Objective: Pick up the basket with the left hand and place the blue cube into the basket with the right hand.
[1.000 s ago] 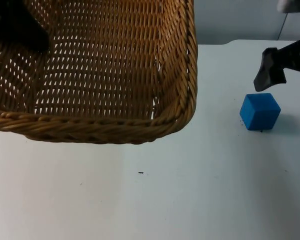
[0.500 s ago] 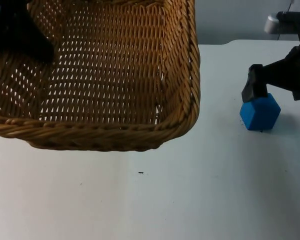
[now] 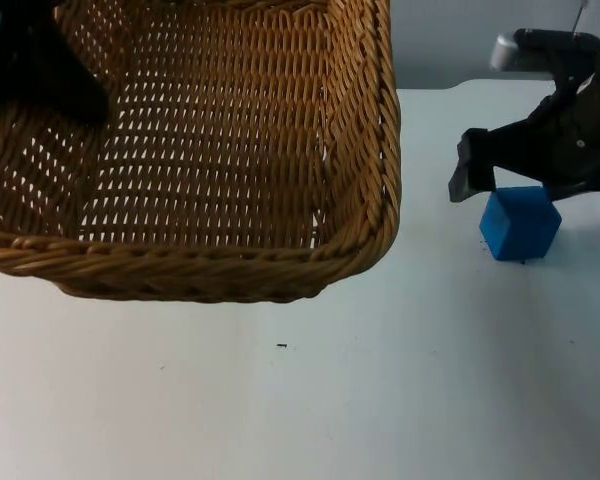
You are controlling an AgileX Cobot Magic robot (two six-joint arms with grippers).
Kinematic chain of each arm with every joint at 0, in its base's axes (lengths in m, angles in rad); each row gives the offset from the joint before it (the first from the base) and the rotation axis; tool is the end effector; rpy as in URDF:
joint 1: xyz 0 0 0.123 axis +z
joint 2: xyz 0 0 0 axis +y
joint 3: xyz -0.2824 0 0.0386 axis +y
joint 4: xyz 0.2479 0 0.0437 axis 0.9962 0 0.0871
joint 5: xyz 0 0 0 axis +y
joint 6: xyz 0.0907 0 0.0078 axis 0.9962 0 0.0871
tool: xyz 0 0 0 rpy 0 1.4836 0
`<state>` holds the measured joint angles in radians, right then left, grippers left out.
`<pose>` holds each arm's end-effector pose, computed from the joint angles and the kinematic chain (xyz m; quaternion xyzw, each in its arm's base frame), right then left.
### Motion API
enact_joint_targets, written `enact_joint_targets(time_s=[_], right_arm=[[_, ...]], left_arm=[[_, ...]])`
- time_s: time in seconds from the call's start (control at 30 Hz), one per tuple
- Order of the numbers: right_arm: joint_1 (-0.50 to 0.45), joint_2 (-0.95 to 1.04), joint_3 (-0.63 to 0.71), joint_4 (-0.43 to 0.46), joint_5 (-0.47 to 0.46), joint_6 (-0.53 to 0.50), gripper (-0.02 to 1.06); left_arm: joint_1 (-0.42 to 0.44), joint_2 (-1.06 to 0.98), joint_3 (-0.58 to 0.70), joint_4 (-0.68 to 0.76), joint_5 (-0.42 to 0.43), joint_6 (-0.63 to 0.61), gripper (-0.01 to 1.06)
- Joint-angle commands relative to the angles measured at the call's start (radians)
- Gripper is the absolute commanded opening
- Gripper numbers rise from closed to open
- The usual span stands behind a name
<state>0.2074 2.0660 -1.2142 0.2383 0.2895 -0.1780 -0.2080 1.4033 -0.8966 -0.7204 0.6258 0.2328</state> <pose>0.3996 0.0904 0.1167 -0.0842 0.9616 0.0656 0.2527 0.2666 -0.0923 0.2591 -0.0193 0.9304 -0.2705 0.2464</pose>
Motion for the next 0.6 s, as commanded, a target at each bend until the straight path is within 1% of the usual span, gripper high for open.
enact_joint_targets(time_s=[0.0, 0.17, 0.4, 0.47, 0.5, 0.53, 0.57], right_arm=[[0.01, 0.007, -0.01, 0.002, 0.009, 0.02, 0.95], [0.01, 0.007, -0.01, 0.0, 0.033, 0.024, 0.95], [0.01, 0.007, -0.01, -0.018, 0.035, 0.047, 0.95], [0.01, 0.007, -0.01, -0.03, 0.04, 0.068, 0.91], [0.01, 0.007, -0.01, -0.037, 0.042, 0.088, 0.86], [0.01, 0.007, -0.01, -0.052, 0.042, 0.107, 0.79], [0.01, 0.007, -0.01, -0.052, 0.042, 0.107, 0.79]], left_arm=[[-0.004, -0.006, -0.003, -0.032, -0.006, -0.007, 0.0], [-0.004, -0.006, -0.003, -0.032, -0.003, -0.007, 0.0], [-0.004, -0.006, -0.003, -0.032, -0.003, -0.005, 0.0], [-0.004, -0.006, -0.003, -0.032, -0.001, -0.005, 0.0], [-0.004, -0.006, -0.003, -0.032, -0.001, -0.005, 0.0], [-0.004, -0.006, -0.003, -0.032, -0.001, -0.005, 0.0], [-0.004, -0.006, -0.003, -0.032, -0.001, -0.005, 0.0]])
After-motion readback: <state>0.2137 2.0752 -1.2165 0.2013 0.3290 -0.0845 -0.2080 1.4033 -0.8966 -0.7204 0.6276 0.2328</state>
